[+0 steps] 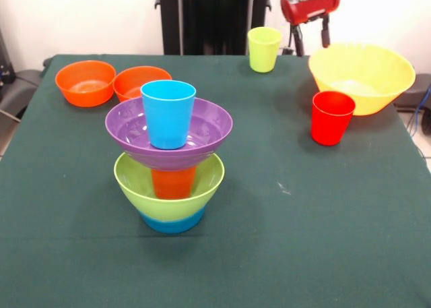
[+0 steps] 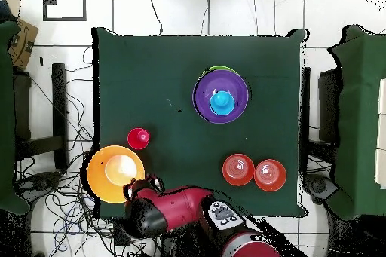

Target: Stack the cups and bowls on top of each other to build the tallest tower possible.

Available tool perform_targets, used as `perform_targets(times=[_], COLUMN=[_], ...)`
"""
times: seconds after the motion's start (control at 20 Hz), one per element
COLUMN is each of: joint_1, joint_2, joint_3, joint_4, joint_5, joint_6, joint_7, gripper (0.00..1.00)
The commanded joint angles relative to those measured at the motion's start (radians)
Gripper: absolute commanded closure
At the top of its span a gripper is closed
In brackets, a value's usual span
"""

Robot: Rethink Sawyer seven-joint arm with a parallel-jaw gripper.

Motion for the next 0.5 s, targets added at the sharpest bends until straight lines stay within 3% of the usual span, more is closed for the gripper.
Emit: perform_targets(times=[0.05, 0.3, 0.5], joint_1=[0.028, 0.030, 0.081], joint_2=[0.018, 0.042, 0.077], joint_3=[0.074, 0.057, -0.012], joint_4=[0.023, -0.002, -0.039], joint_5=[-0.008, -0.040, -0.052], joint_6=[-0.123, -0.178, -0.215], joint_7=[0.192, 0.200, 0.180], gripper=[0.00, 0.00, 0.00])
